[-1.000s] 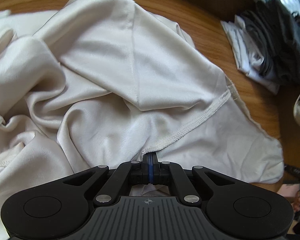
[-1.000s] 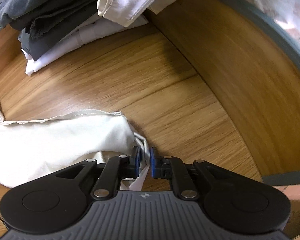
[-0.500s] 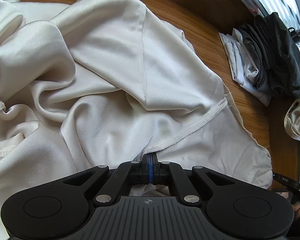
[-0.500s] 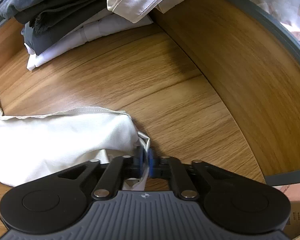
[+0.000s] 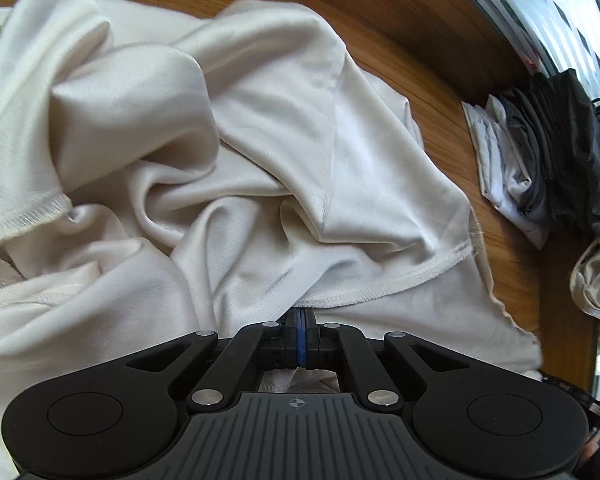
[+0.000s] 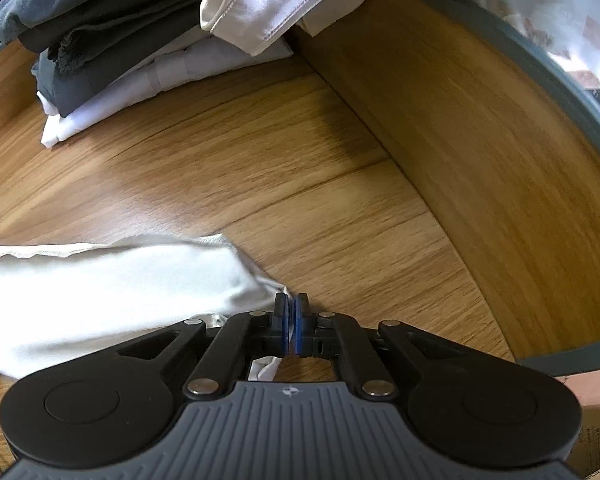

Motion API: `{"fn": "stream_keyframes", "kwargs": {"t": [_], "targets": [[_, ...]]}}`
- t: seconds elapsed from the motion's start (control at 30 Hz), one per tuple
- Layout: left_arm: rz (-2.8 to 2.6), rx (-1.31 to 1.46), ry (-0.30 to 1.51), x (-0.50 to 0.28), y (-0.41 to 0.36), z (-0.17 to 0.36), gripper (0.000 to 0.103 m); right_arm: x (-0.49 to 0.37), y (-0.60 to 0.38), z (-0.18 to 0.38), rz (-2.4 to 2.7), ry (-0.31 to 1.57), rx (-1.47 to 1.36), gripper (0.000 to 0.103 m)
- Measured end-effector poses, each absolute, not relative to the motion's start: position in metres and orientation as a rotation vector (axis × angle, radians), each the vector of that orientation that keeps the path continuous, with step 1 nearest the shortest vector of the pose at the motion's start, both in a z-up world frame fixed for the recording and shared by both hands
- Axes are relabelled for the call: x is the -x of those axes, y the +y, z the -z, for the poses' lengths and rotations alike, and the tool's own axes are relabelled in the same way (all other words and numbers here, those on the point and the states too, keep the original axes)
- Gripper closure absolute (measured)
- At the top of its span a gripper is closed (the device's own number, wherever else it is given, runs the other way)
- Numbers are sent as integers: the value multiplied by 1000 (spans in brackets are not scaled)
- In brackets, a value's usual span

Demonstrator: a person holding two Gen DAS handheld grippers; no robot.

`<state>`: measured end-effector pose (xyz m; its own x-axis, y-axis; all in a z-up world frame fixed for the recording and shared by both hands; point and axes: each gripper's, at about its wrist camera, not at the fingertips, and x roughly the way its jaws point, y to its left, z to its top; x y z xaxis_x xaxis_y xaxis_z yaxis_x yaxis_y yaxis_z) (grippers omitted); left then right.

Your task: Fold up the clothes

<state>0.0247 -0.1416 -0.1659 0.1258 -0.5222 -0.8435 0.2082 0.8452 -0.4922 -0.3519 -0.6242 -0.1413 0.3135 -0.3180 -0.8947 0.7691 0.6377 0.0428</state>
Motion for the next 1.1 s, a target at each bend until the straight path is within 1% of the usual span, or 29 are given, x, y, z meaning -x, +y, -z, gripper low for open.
{"fn": "stream_keyframes", "kwargs": {"t": [0.13,0.33,0.57,0.83,0.97,1.03,1.07,1.1], "targets": [[530,276,1339,-26,-139,165,98,361,-636,136,790,992,-544,103],[532,279,1345,-26,-139,165,98,366,-636,126,704,984,-563,103],[537,240,1365,-29,-144,163,98,363,-611,126,602,941,-630,103],[537,203,1378,-32,-149,161,98,360,-588,121,572,993,-540,101],[536,216,1387,-34,-147,161,98,364,-583,115,536,1025,-496,97],[537,223,1390,-34,-146,161,98,365,-581,115,506,1045,-474,90],[537,225,1391,-35,-146,161,98,364,-579,115,496,1049,-462,82],[537,228,1391,-35,-146,161,98,363,-577,115,488,1050,-452,81]]}}
